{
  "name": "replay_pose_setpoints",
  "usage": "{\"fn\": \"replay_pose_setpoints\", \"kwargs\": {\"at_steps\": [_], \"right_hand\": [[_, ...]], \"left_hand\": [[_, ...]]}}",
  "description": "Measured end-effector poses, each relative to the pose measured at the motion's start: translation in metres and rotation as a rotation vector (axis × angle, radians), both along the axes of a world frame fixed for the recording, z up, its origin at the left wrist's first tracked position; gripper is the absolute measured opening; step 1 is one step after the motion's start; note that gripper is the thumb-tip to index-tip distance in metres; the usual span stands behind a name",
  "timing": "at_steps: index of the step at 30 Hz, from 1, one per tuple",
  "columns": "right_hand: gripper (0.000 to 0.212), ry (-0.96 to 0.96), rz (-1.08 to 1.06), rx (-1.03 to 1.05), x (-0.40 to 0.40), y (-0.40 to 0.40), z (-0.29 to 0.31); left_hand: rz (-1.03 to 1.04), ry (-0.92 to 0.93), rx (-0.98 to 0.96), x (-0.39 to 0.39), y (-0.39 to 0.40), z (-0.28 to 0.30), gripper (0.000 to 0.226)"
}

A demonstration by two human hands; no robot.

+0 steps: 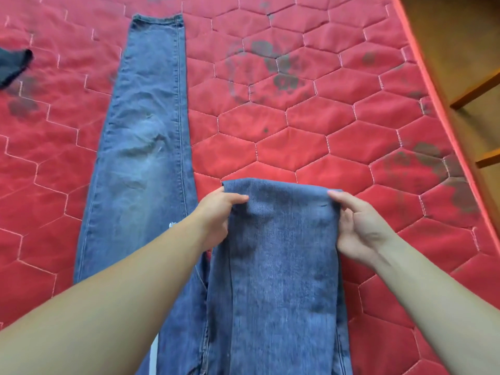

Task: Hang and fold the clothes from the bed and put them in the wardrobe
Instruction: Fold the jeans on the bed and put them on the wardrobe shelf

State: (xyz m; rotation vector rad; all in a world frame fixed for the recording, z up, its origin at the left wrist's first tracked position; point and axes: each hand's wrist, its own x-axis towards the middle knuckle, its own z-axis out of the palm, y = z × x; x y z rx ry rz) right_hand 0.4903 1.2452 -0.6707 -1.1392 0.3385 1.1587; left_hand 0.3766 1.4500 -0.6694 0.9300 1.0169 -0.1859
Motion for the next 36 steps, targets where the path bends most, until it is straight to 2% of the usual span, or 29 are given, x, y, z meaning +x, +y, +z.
{"fn": "replay_pose_setpoints", "kwargs": {"at_steps": [2,3,5,8,11,12,14,16,18,20,21,23,26,29,31,33,36], "right_hand": [[0.035,0.023,0.147,-0.104,0.004,0.006,-0.003],[0.031,0.004,0.182,-0.159,0.007,0.009,-0.005],[0.026,-0.065,0.143,-0.207,0.013,0.014,-0.011],[0.03,-0.086,0.077,-0.19,0.021,0.015,-0.015],[0.025,-0.19,0.065,-0.291,0.019,0.018,-0.017],[0.021,-0.318,0.074,-0.393,0.017,0.02,-0.017],[0.016,-0.723,0.12,-0.727,0.011,0.024,-0.018],[0.048,-1.135,0.18,-0.97,-0.005,0.027,-0.014],[0.062,-1.486,0.322,-1.004,-0.028,0.033,-0.012],[0.059,-1.678,0.606,-0.929,-0.045,0.037,-0.017],[0.057,-1.694,0.775,-0.907,-0.049,0.04,-0.021],[0.056,-1.632,1.01,-0.949,-0.053,0.047,-0.027],[0.056,-1.644,1.089,-0.92,-0.064,0.067,-0.026],[0.057,-1.705,1.19,-0.75,-0.083,0.105,-0.025],[0.058,-1.702,1.212,-0.727,-0.087,0.136,-0.026],[0.063,-1.703,1.236,-0.728,-0.085,0.164,-0.03],[0.069,-1.741,1.245,-0.719,-0.076,0.199,-0.041]], "left_hand": [[-0.035,-0.012,0.017,0.003,0.002,-0.004,0.035],[-0.036,-0.013,0.02,0.005,0.004,-0.006,0.034],[-0.034,-0.011,0.018,0.007,0.007,-0.009,0.033],[-0.043,0.001,0.041,0.009,0.011,-0.015,0.027],[-0.045,0.065,0.225,0.013,0.013,-0.02,0.008],[-0.062,0.104,0.393,0.014,0.015,-0.022,0.012],[-0.066,0.173,0.846,0.01,0.016,-0.028,0.02],[-0.111,0.039,1.209,0.0,0.011,-0.025,0.016],[-0.374,-0.098,1.427,-0.012,0.004,-0.029,0.024],[-0.74,-0.066,1.513,-0.021,0.0,-0.037,0.036],[-0.879,-0.022,1.527,-0.023,0.002,-0.041,0.042],[-1.008,-0.005,1.536,-0.027,0.014,-0.046,0.053],[-1.019,-0.05,1.589,-0.036,0.046,-0.048,0.058],[-0.822,0.085,1.571,-0.047,0.091,-0.046,0.054],[-0.74,0.196,1.54,-0.058,0.123,-0.047,0.05],[-0.79,0.239,1.534,-0.07,0.151,-0.052,0.048],[-0.838,0.181,1.563,-0.08,0.185,-0.055,0.061]]}}
